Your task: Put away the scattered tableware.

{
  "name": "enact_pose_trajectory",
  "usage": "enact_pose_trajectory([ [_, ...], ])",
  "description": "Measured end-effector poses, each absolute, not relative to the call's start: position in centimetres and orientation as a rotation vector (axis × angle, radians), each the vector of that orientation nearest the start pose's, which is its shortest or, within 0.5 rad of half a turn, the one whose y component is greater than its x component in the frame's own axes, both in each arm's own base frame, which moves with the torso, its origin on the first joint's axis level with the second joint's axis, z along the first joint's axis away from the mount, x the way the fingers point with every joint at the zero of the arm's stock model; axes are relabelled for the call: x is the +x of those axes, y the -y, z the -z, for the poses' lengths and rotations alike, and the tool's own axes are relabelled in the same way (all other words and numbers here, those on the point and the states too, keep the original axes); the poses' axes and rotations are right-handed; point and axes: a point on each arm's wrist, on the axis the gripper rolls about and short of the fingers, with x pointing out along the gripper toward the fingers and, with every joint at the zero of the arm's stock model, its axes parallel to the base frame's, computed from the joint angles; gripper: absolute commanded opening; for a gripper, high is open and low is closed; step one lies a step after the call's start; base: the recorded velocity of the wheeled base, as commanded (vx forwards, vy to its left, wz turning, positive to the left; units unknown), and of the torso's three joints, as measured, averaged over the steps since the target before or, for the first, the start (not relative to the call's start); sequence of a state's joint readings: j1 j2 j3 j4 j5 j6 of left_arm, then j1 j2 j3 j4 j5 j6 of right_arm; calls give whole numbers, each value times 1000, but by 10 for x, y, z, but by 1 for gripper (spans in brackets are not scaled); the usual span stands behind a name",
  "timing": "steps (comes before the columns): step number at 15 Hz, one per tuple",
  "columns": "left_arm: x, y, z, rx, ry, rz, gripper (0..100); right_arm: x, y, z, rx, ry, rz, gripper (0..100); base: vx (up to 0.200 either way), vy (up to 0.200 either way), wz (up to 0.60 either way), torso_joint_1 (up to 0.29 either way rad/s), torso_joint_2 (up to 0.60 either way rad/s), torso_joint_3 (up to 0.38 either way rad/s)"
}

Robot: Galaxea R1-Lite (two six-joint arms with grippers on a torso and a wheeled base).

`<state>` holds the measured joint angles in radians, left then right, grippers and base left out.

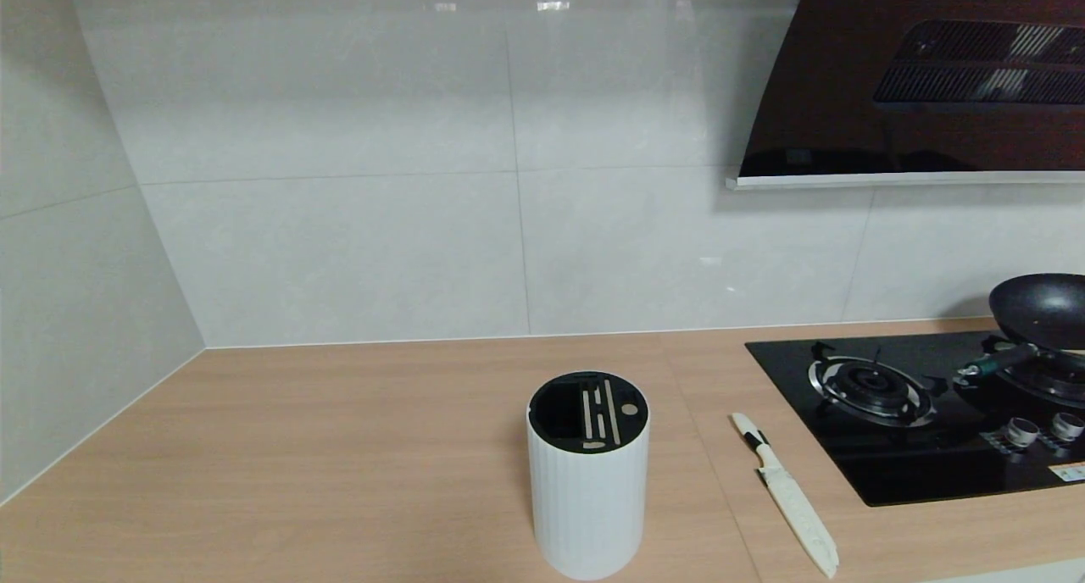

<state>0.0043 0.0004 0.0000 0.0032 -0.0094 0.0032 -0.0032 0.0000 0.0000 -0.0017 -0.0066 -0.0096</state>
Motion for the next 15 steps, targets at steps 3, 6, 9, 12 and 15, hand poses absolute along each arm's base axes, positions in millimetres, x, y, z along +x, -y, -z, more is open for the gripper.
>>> enact_pose_trajectory([
  [3,-23,0,-75,3,-4,5,100,-23,0,-76,-10,2,9,100,0,0,0,0,0,0],
  [6,-23,0,-75,3,-4,5,100,-23,0,-76,-10,2,9,100,0,0,0,0,0,0],
  [9,-23,0,-75,3,-4,5,100,-22,0,-76,-7,-6,7,100,0,0,0,0,0,0],
  [12,-23,0,-75,3,-4,5,100,-23,0,-78,-4,3,2,100,0,0,0,0,0,0],
  [15,-23,0,-75,3,-4,5,100,-28,0,-108,47,59,-41,100,0,0,0,0,0,0],
])
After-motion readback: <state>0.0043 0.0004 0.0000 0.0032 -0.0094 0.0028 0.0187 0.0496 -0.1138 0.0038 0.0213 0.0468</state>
